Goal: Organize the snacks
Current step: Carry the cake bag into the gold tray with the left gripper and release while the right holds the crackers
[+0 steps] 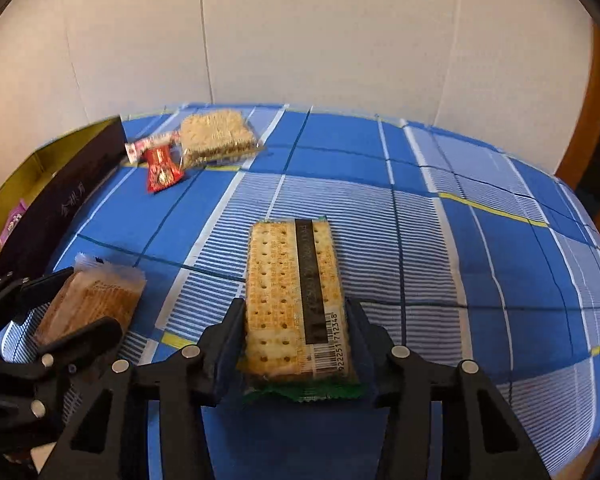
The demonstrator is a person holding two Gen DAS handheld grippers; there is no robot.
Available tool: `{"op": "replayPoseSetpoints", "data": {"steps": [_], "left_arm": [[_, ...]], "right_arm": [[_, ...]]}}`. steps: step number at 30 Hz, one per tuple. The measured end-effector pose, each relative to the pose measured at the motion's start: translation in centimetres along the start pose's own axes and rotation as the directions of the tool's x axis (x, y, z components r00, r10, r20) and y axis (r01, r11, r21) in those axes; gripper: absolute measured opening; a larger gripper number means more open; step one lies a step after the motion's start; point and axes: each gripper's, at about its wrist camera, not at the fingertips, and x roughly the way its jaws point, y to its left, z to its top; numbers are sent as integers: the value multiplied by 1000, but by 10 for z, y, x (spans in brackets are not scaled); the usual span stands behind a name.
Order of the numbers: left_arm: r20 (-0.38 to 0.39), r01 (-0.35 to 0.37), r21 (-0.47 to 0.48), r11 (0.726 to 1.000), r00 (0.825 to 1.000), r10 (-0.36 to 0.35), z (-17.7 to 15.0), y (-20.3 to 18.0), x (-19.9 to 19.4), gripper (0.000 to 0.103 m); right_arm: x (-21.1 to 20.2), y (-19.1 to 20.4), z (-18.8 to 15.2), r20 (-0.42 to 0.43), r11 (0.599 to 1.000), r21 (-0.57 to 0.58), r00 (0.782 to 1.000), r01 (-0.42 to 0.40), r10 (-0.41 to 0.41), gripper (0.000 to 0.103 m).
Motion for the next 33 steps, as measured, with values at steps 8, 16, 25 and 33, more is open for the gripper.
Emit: {"op": "replayPoseSetpoints", "data": {"steps": [8,16,25,33], "left_arm": [[-13,27,-39,999,1000,-28,-2,-2,-7,62],[-7,45,-21,999,999,-45,3,-11,-15,62],[80,49,-104,993,996,-41,36,17,-50,62],[117,-32,-258,966,991,64,60,88,-87,62]], "right_arm": [[-1,2,-3,40,1000,4,999,5,-5,50],[-1,3,-4,47,1000,5,999,7,-7,50],[-1,2,-4,47,1000,6,999,7,-7,50],[-1,3,-4,47,1000,7,999,7,-7,50]]}}
